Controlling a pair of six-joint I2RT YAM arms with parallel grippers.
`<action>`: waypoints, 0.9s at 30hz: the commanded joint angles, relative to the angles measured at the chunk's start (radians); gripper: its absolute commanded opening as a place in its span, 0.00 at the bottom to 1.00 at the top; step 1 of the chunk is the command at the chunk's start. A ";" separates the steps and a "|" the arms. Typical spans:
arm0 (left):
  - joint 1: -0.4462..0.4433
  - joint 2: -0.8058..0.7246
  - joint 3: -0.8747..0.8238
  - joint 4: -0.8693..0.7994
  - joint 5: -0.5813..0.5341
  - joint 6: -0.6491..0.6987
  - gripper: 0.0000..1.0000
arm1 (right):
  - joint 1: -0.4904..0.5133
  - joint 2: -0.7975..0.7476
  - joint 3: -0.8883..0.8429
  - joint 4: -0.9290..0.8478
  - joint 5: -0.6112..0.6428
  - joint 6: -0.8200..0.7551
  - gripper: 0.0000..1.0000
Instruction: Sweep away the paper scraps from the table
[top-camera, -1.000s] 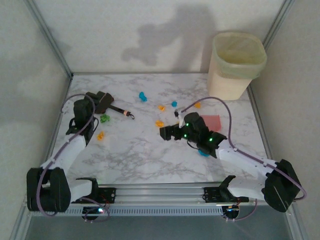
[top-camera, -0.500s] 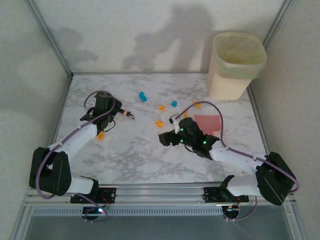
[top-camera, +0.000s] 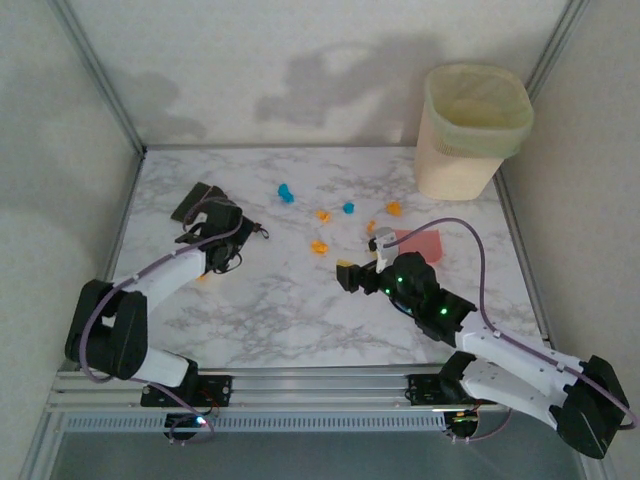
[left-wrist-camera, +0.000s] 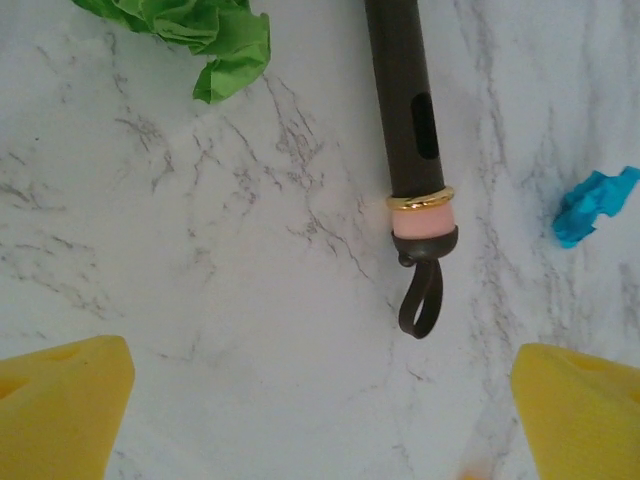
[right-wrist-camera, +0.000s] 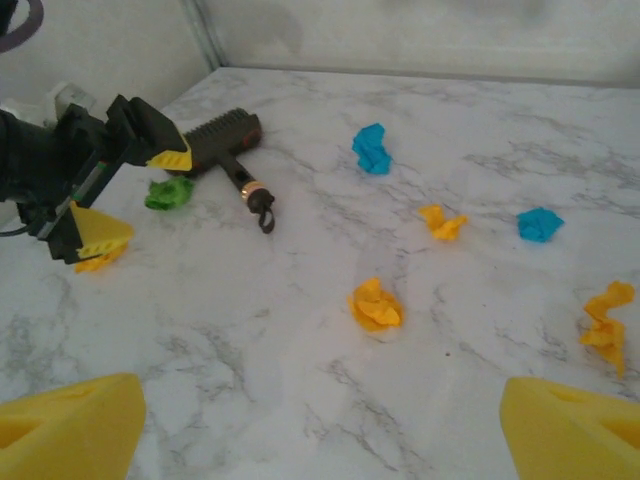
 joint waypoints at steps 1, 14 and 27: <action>-0.011 0.022 0.063 -0.070 -0.023 0.013 0.96 | -0.003 0.036 0.008 0.016 0.040 -0.010 0.91; -0.005 0.199 0.238 -0.111 -0.012 -0.037 0.95 | -0.003 0.215 0.100 -0.048 0.020 0.015 0.89; 0.056 0.510 0.540 -0.288 -0.053 -0.029 0.91 | -0.003 0.178 0.103 -0.069 0.035 0.009 0.89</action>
